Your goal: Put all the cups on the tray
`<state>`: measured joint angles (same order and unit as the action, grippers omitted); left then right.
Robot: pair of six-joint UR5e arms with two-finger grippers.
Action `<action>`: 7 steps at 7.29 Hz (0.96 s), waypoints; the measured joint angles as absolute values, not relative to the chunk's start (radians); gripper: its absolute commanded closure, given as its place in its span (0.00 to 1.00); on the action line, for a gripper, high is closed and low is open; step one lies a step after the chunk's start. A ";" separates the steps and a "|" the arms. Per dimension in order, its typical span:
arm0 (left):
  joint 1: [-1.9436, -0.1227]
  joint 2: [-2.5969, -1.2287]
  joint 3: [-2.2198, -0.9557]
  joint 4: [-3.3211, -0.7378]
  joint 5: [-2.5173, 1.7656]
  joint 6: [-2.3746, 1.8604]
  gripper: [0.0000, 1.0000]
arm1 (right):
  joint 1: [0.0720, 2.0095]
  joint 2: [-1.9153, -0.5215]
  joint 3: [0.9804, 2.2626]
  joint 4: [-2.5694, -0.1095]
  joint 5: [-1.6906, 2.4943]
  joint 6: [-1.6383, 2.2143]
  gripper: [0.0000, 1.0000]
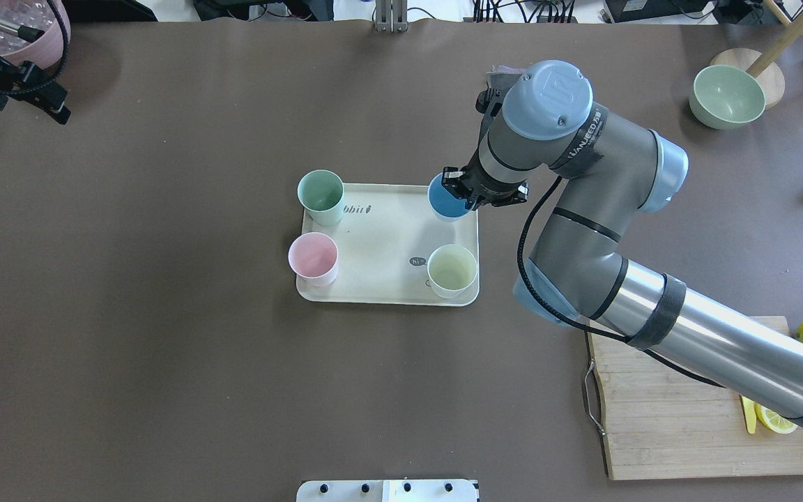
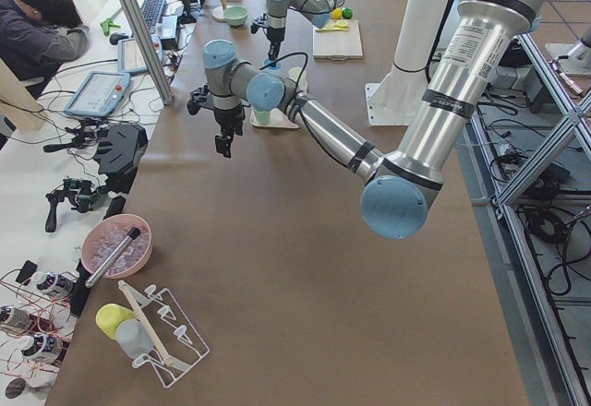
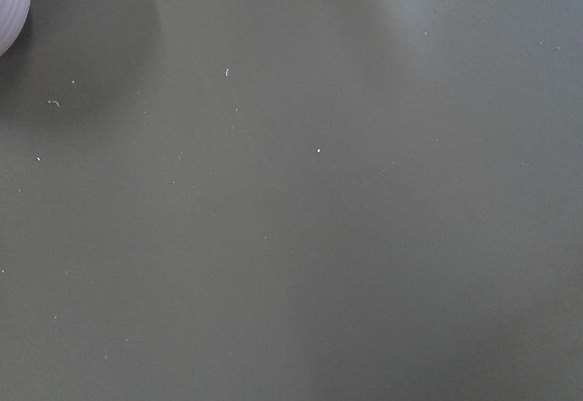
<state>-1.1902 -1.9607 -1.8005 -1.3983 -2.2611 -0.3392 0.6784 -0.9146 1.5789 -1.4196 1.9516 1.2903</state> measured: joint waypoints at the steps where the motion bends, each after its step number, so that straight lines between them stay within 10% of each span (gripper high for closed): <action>1: -1.190 -1.960 -1.799 -1.399 -2.261 -0.339 0.02 | 0.684 -0.904 1.571 -1.420 1.951 1.283 0.00; 7: -1.336 -1.881 -1.803 -1.341 -2.268 -0.108 0.02 | 0.984 -1.005 1.642 -1.532 2.115 0.862 0.00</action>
